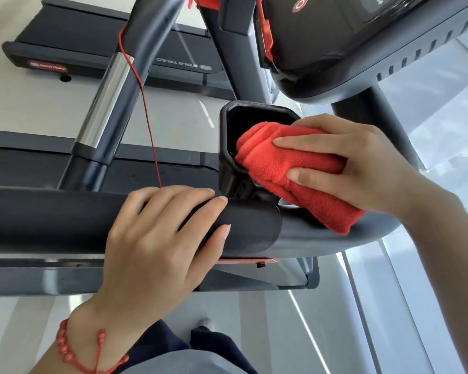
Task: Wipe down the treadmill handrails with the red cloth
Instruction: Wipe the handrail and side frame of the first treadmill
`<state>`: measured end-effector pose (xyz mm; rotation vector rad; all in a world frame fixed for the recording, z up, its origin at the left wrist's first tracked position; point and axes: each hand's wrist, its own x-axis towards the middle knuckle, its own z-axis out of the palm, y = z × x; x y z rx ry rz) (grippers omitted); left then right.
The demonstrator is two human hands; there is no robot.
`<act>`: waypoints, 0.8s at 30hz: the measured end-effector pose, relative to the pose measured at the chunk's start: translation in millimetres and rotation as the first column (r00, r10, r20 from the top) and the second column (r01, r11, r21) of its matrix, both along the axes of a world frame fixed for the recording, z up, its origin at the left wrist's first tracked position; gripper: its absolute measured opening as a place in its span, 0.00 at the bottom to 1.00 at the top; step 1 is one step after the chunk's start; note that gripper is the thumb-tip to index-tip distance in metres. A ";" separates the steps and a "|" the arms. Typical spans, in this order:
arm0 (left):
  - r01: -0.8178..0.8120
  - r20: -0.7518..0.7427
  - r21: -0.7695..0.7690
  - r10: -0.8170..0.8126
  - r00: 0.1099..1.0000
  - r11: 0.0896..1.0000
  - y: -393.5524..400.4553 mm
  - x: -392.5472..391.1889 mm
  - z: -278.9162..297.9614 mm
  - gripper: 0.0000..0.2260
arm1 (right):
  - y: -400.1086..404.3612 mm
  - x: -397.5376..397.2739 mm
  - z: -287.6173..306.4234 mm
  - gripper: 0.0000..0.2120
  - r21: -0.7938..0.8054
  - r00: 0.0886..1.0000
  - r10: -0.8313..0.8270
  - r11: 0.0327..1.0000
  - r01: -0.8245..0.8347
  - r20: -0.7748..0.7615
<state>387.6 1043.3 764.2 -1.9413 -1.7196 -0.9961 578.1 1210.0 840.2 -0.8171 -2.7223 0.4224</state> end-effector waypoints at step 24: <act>-0.016 -0.005 -0.002 0.016 1.000 1.000 0.1 0.6 -2.7 0.10 | 34.2 3.0 -6.4 0.21 -0.056 0.989 -0.115 0.992 0.110 -0.090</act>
